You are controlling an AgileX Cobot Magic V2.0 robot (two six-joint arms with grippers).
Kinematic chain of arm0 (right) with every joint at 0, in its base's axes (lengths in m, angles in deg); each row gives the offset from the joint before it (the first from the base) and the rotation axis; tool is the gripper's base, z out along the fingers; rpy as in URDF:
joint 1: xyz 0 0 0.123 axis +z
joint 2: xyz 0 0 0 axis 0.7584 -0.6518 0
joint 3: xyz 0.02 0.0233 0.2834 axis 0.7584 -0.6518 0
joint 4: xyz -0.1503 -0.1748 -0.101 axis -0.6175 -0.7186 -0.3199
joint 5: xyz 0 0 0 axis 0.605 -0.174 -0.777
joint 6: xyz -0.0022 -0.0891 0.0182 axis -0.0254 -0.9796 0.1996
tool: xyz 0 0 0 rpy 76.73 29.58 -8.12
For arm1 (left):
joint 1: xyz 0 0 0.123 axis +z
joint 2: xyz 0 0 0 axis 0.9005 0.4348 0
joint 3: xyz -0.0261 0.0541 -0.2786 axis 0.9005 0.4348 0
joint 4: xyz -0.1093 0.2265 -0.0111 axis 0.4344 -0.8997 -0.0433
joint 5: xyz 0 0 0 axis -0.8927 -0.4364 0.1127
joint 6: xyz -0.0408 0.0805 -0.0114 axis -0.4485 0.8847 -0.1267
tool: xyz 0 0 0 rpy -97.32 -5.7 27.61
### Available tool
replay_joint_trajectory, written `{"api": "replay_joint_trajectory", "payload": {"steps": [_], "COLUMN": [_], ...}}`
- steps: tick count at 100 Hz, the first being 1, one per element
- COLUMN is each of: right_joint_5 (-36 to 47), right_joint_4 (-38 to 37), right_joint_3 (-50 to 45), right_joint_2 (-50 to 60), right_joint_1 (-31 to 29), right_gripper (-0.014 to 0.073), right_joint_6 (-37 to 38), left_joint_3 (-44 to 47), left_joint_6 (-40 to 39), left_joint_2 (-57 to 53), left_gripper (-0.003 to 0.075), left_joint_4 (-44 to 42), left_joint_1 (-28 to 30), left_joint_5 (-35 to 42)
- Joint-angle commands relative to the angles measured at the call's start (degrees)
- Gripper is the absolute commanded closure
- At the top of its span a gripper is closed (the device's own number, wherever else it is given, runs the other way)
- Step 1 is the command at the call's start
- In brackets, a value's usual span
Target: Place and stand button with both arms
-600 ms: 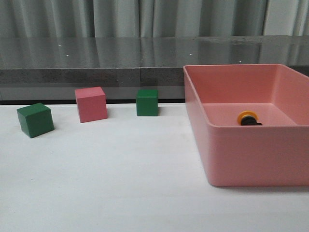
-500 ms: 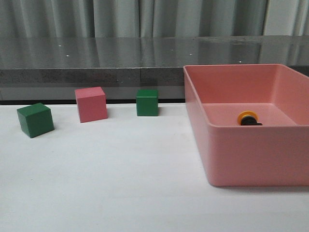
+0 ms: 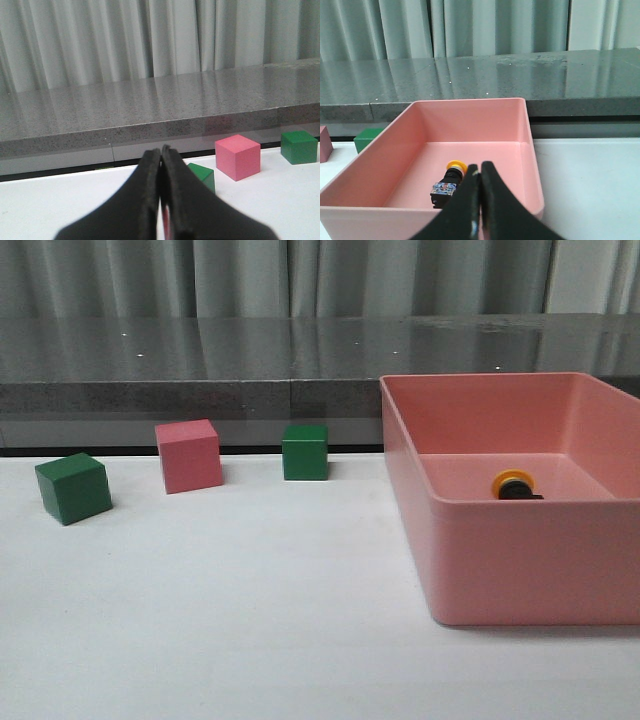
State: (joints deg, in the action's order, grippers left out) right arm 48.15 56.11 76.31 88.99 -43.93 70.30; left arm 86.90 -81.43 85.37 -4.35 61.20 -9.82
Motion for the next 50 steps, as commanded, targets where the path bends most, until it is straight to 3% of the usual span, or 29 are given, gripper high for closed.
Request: {"api": "replay_joint_trajectory", "payload": {"steps": [1,17,50], "right_joint_5": [6.44,6.11,-18.74], "right_joint_4": [0.09,2.60,6.38], "right_joint_3": [0.91,4.72,30.75], "right_joint_2": [1.26,0.78,-15.91], "right_joint_1": [0.10,0.17,0.17], "right_gripper": [0.0655,0.0655,0.0655], "right_joint_6": [-0.20,-0.13,-0.25], "left_joint_3": [2.57,2.57,2.57], "left_joint_6": [-0.22,-0.22,-0.22], "left_joint_2": [-1.71,-1.71,-1.71], "left_gripper": [0.0740,0.0740,0.0740], "left_joint_4": [0.31,0.31,0.31], "left_joint_1": [-0.40,-0.40,-0.40], "left_joint_5": [4.76,4.76,4.76]}}
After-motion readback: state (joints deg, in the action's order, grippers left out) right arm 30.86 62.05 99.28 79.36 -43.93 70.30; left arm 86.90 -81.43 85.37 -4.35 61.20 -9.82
